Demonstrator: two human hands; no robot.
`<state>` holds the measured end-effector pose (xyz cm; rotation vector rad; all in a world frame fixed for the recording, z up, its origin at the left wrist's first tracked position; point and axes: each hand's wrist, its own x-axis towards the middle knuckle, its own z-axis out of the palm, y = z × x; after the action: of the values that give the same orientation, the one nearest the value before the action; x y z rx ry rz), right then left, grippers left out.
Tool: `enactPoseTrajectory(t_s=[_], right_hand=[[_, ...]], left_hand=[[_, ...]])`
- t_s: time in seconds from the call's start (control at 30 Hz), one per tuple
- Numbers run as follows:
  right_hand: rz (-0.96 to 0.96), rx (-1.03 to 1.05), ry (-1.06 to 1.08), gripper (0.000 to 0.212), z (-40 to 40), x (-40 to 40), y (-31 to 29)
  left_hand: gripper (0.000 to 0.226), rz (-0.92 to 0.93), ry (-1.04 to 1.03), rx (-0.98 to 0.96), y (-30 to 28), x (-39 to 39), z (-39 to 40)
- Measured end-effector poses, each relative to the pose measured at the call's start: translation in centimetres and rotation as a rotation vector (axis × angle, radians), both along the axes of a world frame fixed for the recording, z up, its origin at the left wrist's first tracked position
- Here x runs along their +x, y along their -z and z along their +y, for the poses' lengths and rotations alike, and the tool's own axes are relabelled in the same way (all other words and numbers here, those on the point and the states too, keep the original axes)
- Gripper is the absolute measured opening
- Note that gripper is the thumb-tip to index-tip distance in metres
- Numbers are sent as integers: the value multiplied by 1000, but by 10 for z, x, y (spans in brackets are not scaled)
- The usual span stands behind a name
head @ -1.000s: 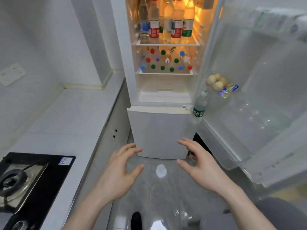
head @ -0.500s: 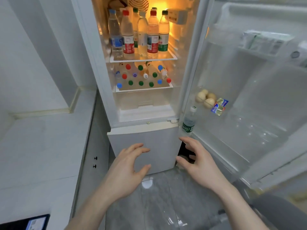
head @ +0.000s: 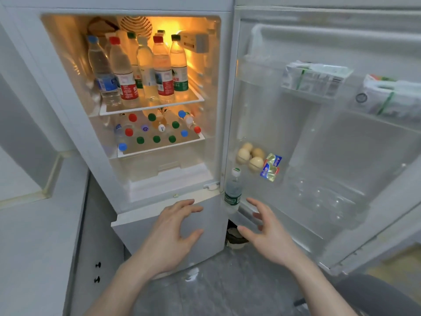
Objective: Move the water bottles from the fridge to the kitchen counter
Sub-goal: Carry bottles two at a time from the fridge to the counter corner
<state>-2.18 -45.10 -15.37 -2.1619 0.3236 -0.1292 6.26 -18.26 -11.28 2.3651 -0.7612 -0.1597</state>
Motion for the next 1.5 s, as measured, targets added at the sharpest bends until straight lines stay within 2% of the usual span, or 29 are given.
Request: enactPoseTrajectory(t_s=[0.1, 0.37, 0.5, 0.67, 0.73, 0.87, 0.97, 1.03, 1.37, 1.5], right_hand=[[19, 23, 6, 75, -12, 27, 14], [53, 30, -17, 99, -33, 88, 51], [-28, 6, 2, 90, -39, 112, 54], [-66, -29, 35, 53, -37, 141, 53], [-52, -40, 42, 46, -36, 151, 55], [-22, -108, 61, 46, -35, 166, 60], [-2, -91, 30, 57, -35, 169, 65], [-22, -86, -8, 52, -35, 170, 67], [-332, -230, -186, 55, -15, 148, 36], [-407, -124, -192, 61, -5, 149, 5]], left_hand=[[45, -24, -27, 26, 0, 20, -8], [42, -6, -69, 41, 16, 49, -30], [42, 2, -81, 51, 21, 60, -37], [43, -12, -72, 64, 17, 77, -39], [43, -14, -80, 63, 15, 83, -38], [42, -17, -82, 70, 13, 91, -37], [42, -26, -93, 80, 12, 97, -35], [43, -26, -101, 81, 12, 99, -34], [40, -77, -131, 32, -6, 125, -24], [42, -128, -130, 43, -34, 152, -15]])
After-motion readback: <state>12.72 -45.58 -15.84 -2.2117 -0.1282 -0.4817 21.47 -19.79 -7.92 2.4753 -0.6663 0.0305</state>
